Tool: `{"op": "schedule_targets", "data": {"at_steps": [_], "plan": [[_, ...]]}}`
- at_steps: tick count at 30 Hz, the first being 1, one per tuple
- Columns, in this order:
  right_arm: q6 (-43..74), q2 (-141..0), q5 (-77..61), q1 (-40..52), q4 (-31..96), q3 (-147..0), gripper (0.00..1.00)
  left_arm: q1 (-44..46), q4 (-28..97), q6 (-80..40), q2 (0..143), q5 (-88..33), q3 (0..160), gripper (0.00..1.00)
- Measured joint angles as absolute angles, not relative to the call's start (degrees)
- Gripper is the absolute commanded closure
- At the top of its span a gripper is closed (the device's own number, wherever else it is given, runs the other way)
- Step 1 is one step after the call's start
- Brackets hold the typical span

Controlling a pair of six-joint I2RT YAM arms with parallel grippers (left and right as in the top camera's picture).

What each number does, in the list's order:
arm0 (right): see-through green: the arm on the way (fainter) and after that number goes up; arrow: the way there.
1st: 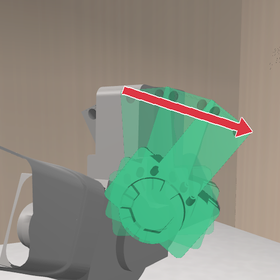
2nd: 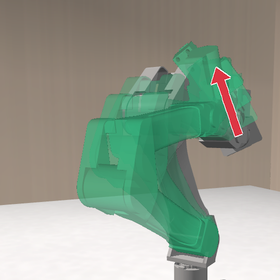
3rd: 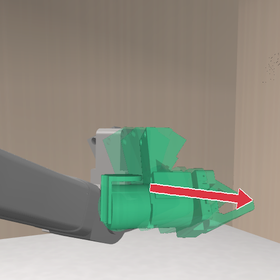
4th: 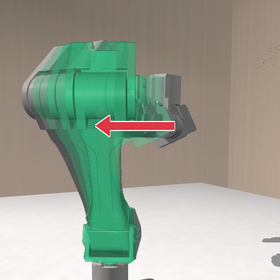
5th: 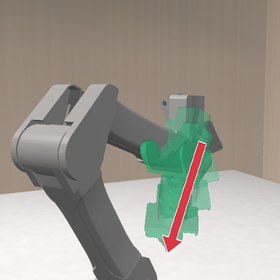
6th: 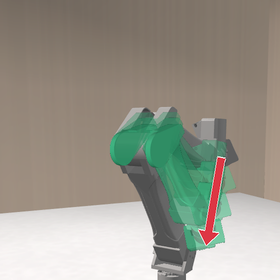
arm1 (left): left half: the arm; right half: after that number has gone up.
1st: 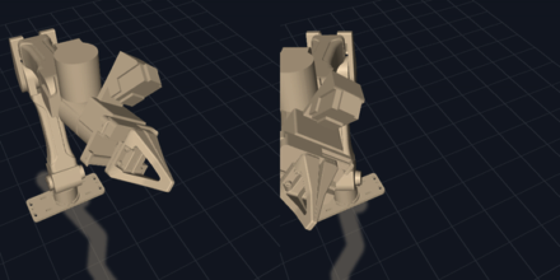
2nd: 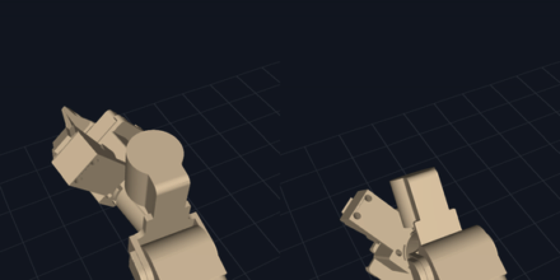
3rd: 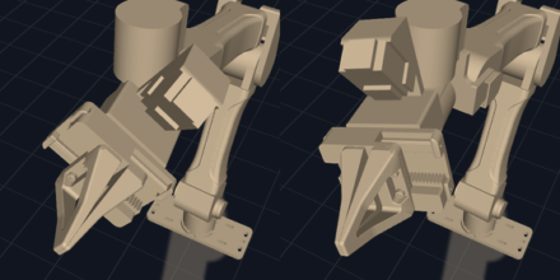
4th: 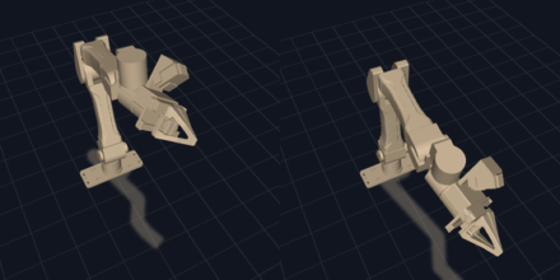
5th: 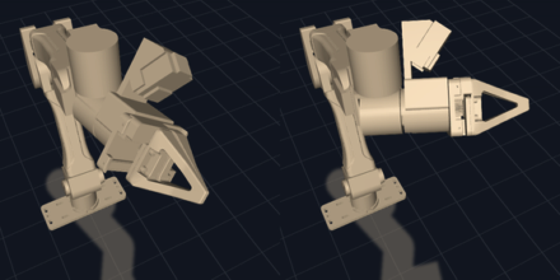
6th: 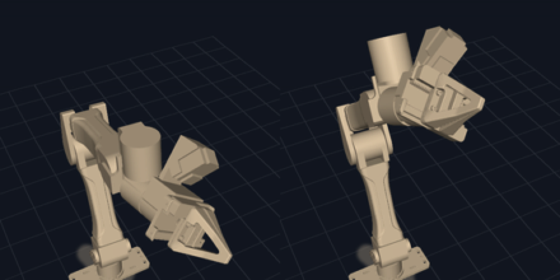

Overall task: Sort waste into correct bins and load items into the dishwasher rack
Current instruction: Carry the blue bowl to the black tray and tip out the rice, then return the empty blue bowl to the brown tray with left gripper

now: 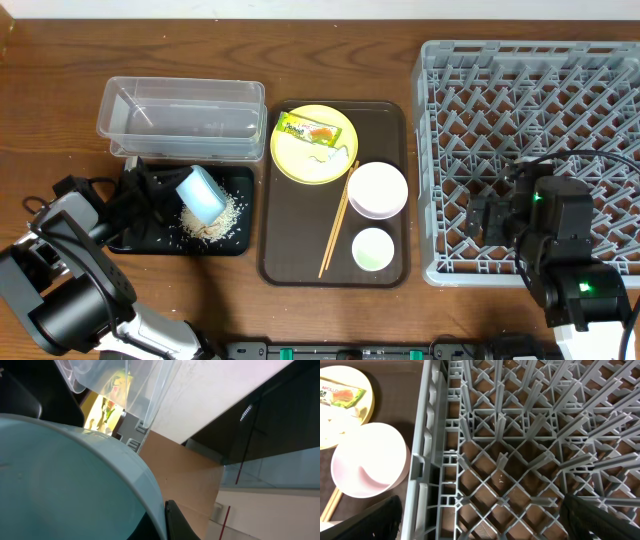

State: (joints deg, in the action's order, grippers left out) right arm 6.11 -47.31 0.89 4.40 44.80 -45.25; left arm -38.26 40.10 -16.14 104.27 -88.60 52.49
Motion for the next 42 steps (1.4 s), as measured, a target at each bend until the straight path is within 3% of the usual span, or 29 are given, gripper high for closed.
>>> {"op": "schedule_targets", "data": {"at_steps": [28,34,42], "plan": [[6.1,-47.3,1.1,4.4,44.8,-45.3,0.01,-35.9,39.0,-11.4,101.6,-88.4,52.4,0.94],[6.1,-47.3,1.1,4.4,44.8,-45.3,0.01,-25.4,39.1,-7.2,88.7,-83.6,52.4,0.94],[6.1,-47.3,1.1,4.4,44.8,-45.3,0.01,0.2,39.1,-5.7,76.7,-54.7,52.4,0.94]]}}
